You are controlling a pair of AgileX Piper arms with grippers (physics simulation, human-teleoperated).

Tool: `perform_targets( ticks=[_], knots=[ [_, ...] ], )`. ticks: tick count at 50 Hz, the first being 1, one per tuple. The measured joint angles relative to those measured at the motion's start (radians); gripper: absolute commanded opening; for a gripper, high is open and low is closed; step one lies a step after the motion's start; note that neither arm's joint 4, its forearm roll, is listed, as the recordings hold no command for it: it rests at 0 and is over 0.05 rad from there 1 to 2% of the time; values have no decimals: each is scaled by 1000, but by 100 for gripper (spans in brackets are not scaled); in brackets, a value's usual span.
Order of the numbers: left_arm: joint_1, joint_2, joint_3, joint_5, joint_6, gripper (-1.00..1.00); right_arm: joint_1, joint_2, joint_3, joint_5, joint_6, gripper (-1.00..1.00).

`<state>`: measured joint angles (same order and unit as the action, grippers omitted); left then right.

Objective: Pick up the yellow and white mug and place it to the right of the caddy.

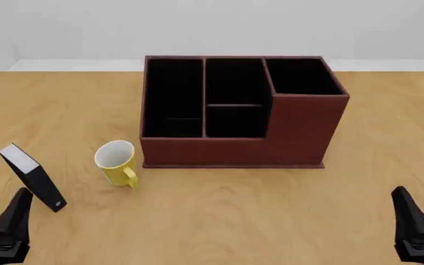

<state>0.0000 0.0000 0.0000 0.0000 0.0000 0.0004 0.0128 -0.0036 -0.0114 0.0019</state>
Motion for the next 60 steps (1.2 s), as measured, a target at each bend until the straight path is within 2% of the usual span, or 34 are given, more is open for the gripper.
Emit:
perform_targets(
  ticks=[32,53,60],
  knots=[
    [0,0,0,0,0,100,46,-12,1,16,-9,100],
    [0,0,0,0,0,100,208,-10,3,52,-31,100],
    [0,0,0,0,0,100,260,31,2,21,-44,100]
  ],
)
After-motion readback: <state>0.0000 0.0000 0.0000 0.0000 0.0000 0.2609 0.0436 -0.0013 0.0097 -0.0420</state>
